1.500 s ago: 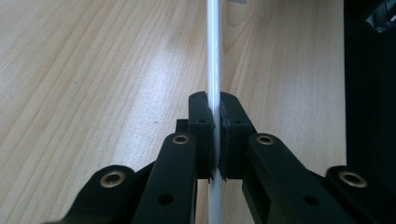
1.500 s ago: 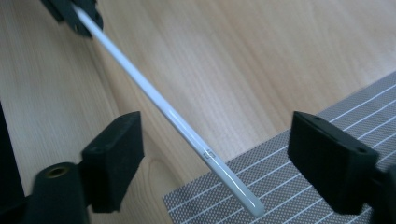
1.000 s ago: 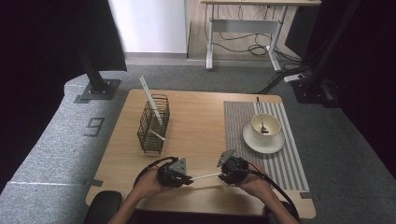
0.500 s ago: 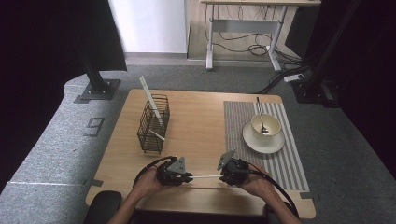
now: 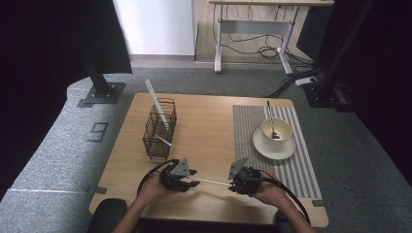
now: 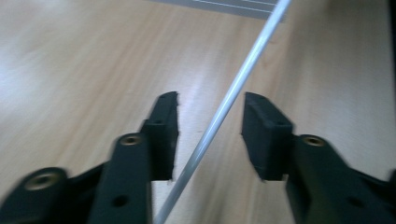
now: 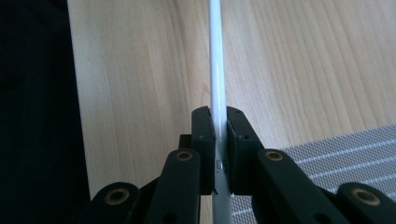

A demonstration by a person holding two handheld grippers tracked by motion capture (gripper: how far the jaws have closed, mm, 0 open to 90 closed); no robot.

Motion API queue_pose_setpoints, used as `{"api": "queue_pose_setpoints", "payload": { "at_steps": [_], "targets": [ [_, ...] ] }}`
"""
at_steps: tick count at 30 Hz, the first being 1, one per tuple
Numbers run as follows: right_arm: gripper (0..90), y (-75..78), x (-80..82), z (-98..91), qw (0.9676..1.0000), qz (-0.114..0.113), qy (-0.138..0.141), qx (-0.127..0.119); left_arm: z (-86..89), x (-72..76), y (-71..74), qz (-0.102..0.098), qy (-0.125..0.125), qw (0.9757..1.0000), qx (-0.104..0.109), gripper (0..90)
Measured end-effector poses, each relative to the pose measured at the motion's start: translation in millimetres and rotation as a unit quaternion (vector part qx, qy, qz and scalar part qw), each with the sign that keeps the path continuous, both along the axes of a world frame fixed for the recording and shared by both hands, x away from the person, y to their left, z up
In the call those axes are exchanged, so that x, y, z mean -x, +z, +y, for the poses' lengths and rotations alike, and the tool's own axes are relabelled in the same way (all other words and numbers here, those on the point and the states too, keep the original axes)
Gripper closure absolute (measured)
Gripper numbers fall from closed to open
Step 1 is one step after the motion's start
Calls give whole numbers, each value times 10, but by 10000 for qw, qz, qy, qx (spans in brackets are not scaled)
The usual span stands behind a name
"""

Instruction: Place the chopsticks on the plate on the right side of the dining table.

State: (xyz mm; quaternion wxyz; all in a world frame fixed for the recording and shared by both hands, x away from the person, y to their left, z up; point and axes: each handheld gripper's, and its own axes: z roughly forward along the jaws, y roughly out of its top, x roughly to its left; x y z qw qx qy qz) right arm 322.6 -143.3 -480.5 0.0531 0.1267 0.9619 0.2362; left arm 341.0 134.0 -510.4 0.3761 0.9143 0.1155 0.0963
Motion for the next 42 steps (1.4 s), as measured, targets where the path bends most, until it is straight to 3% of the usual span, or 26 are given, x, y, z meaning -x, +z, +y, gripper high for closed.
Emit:
{"api": "queue_pose_setpoints", "payload": {
  "at_steps": [1,5,7,9,11,14,15,22,29,31,33,34,36,37,39,40,41,42],
  "targets": [
    [829,4,-3,-18,10000,-3,-33,-30,26,-13,8,-23,193,9998,101,473],
    [829,22,-5,-91,9997,-37,-210,-109,72,-35,10,30,473,9983,352,303],
    [829,26,-2,-107,9996,-64,-260,-116,74,-30,6,6,529,9981,330,258],
    [829,44,-4,-165,9992,-118,-356,-165,69,-5,-10,-123,698,9972,228,139],
    [829,49,-3,-177,9991,-124,-378,-168,71,-5,-16,-91,776,9966,252,138],
    [829,68,-4,-229,9985,-164,-492,-190,73,-12,-35,-7,945,9951,304,21],
    [829,82,-4,-268,9979,-197,-574,-223,72,-16,-57,-27,1107,9936,239,1],
    [828,134,-12,-396,9952,-294,-886,-293,87,-55,-144,281,1254,9911,354,0],
    [828,235,-34,-582,9896,-451,-1304,-403,34,-80,-289,451,1244,9912,60,0],
    [829,282,-47,-694,9858,-532,-1524,-458,16,-87,-327,521,1228,9911,12,0],
    [828,289,-51,-721,9848,-545,-1576,-485,-10,-87,-361,524,1243,9909,-21,0],
    [828,312,-62,-796,9824,-580,-1700,-512,-15,-88,-369,523,1240,9909,-41,0],
    [828,322,-69,-835,9814,-598,-1750,-514,-28,-91,-388,502,1237,9910,-95,0],
    [828,333,-86,-912,9787,-630,-1884,-523,-33,-97,-406,487,1224,9912,-134,0],
    [828,337,-95,-951,9773,-638,-1953,-522,-36,-101,-419,501,1232,9910,-165,0],
    [828,338,-120,-1028,9740,-668,-2102,-521,-43,-107,-440,501,1218,9910,-228,0],
    [828,338,-120,-1028,9740,-668,-2102,-521,-43,-107,-440,501,1218,9910,-228,0],
    [828,334,-149,-1106,9709,-679,-2239,-515,-45,-112,-445,516,1199,9912,-206,0]
  ]
}}
